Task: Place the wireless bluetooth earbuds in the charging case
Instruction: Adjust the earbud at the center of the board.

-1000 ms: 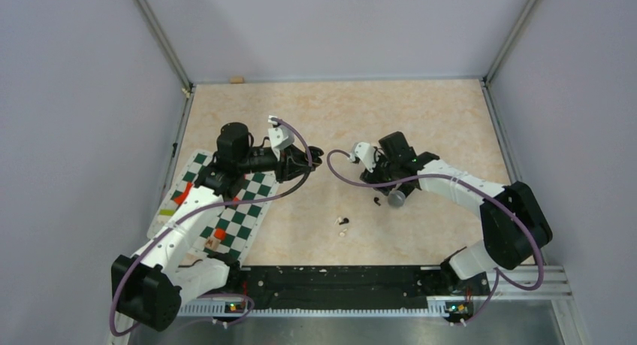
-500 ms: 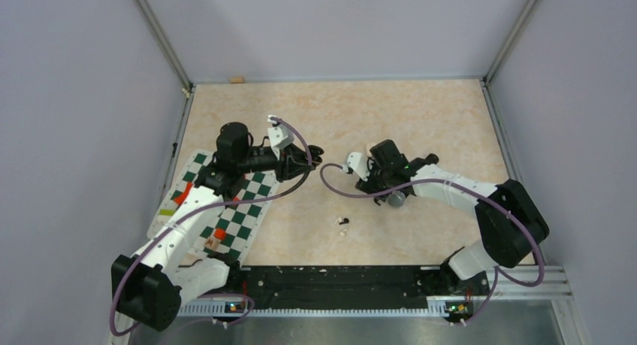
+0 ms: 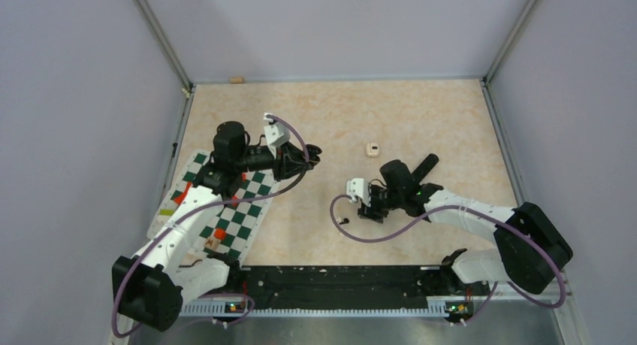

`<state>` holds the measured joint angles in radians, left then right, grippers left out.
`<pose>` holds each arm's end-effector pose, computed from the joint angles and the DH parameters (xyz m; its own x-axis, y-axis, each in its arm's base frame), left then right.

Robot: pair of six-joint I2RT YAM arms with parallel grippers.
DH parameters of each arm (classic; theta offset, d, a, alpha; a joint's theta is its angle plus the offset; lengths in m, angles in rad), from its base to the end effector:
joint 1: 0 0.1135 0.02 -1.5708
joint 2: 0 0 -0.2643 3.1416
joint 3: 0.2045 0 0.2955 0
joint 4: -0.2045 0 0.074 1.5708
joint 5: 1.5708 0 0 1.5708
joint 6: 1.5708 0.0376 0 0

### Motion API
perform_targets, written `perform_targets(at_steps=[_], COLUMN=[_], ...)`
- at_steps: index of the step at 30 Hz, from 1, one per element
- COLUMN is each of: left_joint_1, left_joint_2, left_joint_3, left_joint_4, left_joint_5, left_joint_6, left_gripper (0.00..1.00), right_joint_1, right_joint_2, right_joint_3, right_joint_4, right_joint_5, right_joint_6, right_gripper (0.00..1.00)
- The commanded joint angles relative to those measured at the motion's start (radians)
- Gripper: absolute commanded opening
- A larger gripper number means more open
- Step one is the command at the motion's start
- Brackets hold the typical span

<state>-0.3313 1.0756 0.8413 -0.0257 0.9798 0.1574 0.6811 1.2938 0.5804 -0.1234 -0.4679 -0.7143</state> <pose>0.2561 -0.1211 0.3128 -0.0927 0.1243 -0.9879 0.9666 0.2495 -0.0593 0.2052 0.1881 0.1439 0.0861 -0.6828 -0.7255 -0.9798 0.0739 -0.1858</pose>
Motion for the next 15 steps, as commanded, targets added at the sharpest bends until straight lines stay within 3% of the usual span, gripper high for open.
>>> perform_targets(at_steps=[1,4,9,15], left_joint_1=[0.02,0.03,0.039,0.041], left_joint_2=[-0.028,-0.028,-0.035,-0.036], left_joint_3=[0.019,0.017,0.01,-0.001], left_joint_4=[0.047,0.055,0.061,0.073], left_joint_5=[0.034,0.038,0.042,0.04], left_joint_6=[-0.022,-0.031,-0.038,-0.038], left_gripper=[0.0,0.0,0.0,0.0], right_joint_1=[0.038,0.046,0.059,0.107], right_joint_2=[-0.064,-0.075,0.003,0.026], right_joint_3=[-0.073,-0.096,-0.021,-0.048], right_joint_4=[0.186,0.266,0.232,0.223], right_joint_5=[-0.11,-0.136,-0.156,-0.176], right_joint_6=[-0.203,-0.247,-0.246,-0.277], right_gripper=[0.53,0.53,0.51,0.5])
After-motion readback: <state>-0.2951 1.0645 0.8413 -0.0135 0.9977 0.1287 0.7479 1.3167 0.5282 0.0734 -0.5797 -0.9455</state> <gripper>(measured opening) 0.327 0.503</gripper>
